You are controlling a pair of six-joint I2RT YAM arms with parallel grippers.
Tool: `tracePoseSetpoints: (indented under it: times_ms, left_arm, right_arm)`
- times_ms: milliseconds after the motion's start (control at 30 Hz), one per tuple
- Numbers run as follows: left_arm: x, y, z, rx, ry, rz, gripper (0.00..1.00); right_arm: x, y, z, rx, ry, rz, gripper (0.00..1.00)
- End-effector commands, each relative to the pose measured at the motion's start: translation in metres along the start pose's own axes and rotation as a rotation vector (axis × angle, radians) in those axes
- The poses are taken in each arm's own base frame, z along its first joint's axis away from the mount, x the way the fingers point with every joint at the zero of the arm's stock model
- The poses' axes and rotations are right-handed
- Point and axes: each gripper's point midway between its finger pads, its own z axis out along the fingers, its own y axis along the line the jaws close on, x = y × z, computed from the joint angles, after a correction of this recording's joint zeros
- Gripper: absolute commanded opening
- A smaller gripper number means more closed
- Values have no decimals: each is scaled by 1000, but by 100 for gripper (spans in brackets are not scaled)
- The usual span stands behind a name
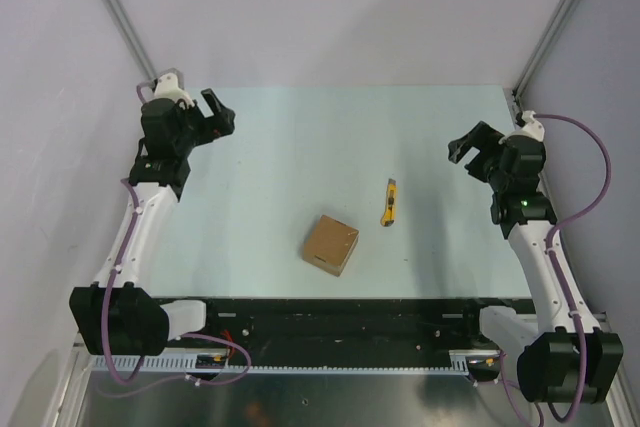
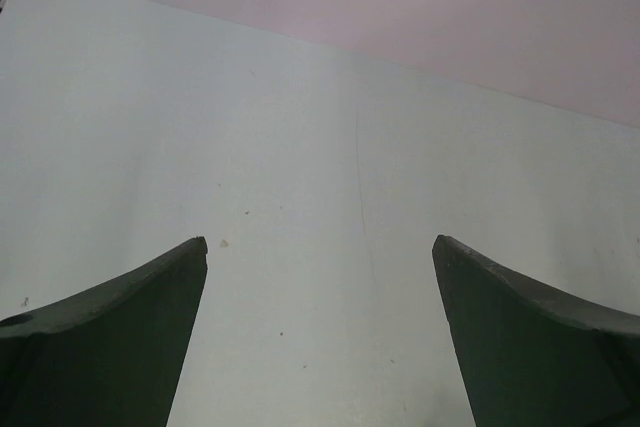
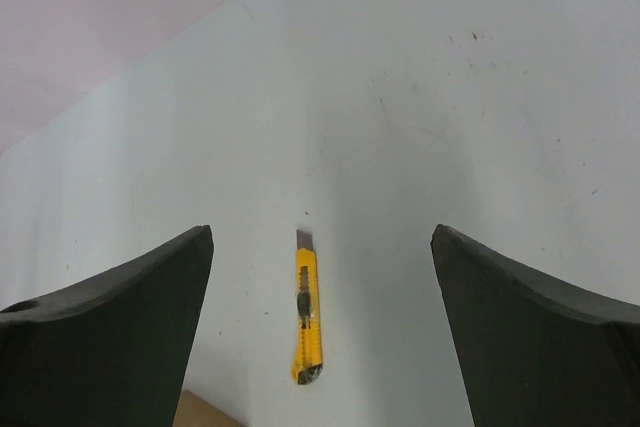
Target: Unpack the express box
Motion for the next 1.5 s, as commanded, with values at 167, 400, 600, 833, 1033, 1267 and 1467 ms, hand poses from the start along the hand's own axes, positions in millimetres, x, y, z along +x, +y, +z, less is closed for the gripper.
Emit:
tracePoseSetpoints:
  times_ms: [167, 400, 600, 833, 1033, 1267, 1467]
  left_arm:
    - [-17, 30, -3, -114, -64, -156, 100]
    - [4, 1, 4, 72, 47, -164, 100]
    - [63, -2, -11, 105, 171, -248, 98]
    - [161, -13, -44, 111, 367, -294, 93]
    - [216, -49, -76, 213, 514, -222, 91]
    - [265, -59, -95, 243, 647, -127, 88]
    - [274, -70, -98, 272, 710, -134, 87]
  right_arm:
    - [3, 24, -10, -98, 17, -79, 100]
    - [41, 69, -22, -224, 95, -234, 100]
    - [106, 118, -37, -314, 232, -282, 77]
    - [208, 112, -62, -185, 438, -453, 50]
    - [257, 91, -97, -124, 570, -533, 44]
    - [290, 76, -101, -123, 651, -539, 42]
    - [317, 74, -81, -160, 682, -586, 44]
